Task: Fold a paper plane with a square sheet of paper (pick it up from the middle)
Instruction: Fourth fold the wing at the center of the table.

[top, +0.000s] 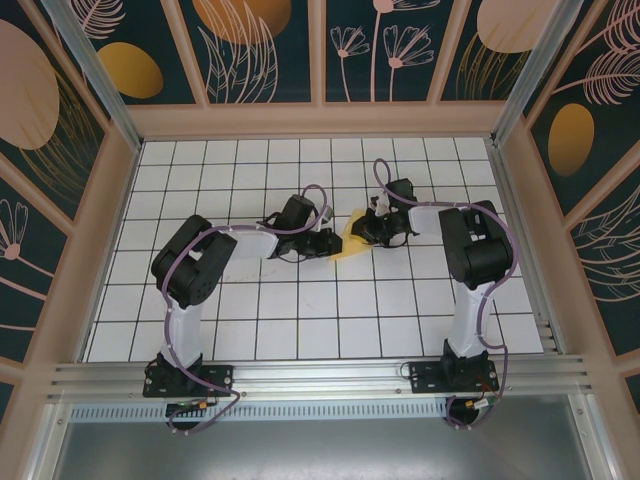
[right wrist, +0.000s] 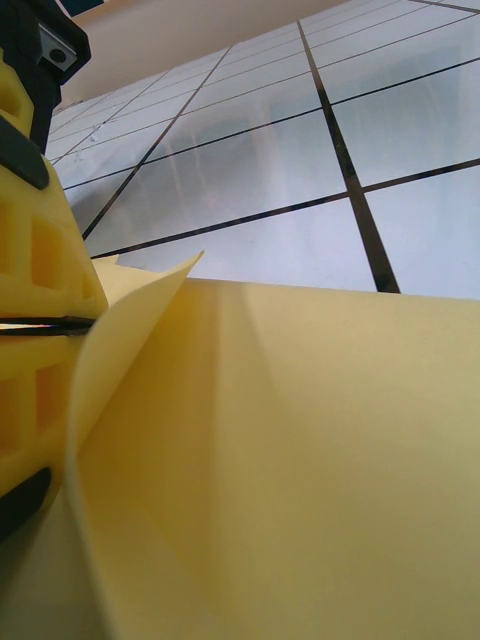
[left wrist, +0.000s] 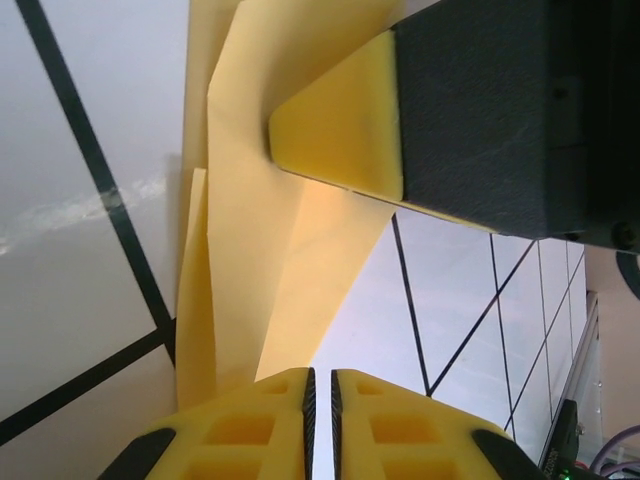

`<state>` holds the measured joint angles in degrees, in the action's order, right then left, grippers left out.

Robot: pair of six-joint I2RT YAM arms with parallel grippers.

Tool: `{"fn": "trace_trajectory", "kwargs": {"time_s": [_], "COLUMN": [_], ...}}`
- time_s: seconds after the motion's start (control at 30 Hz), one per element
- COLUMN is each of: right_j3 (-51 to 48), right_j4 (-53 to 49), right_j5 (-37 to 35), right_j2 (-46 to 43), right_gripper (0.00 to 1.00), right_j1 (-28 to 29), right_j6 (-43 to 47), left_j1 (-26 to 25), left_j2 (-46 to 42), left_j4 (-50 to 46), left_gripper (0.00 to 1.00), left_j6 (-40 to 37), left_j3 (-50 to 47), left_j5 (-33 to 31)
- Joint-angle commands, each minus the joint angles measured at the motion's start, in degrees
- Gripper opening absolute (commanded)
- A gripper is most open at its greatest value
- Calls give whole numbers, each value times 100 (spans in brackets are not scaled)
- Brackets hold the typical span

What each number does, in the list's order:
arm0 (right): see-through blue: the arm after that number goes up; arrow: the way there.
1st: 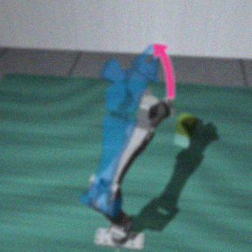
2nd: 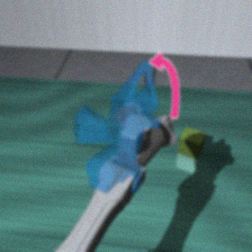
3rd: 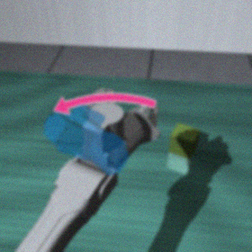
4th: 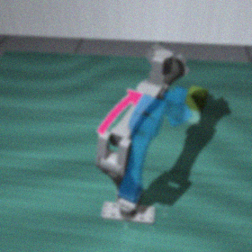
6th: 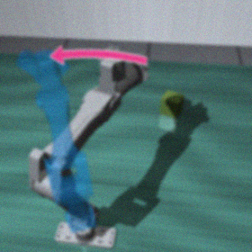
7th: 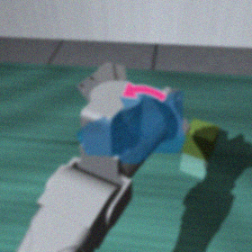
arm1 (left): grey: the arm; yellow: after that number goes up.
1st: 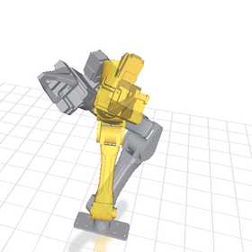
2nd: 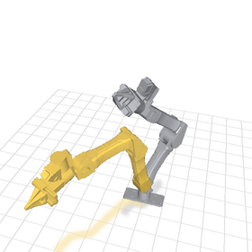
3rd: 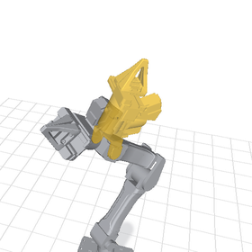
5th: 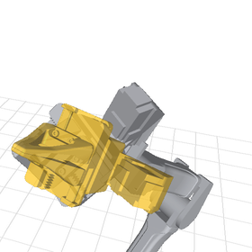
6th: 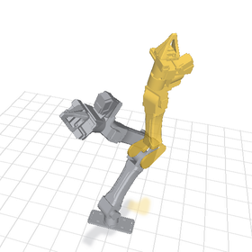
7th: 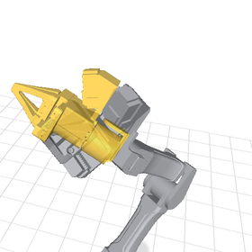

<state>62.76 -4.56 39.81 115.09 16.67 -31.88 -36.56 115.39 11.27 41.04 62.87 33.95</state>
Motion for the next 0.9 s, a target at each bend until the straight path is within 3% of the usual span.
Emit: {"fn": "trace_trajectory", "kwargs": {"time_s": [0.0,0.3,0.87], "right_j3": [-232,-240,-227], "right_j4": [-573,-591,-624], "right_j5": [-1134,-1156,-1168], "right_j2": [666,701,744], "right_gripper": [13,13,13], "right_j1": [-25,-29,-34], "right_j6": [46,68,111], "left_j1": [-36,-32,-55], "left_j2": [93,201,-22], "left_j4": [-291,-792,-789], "left_gripper": [16,16,16], "left_j6": [-148,-296,-224], "left_j3": [-33,30,-226], "left_j5": [-53,-371,-298]}}
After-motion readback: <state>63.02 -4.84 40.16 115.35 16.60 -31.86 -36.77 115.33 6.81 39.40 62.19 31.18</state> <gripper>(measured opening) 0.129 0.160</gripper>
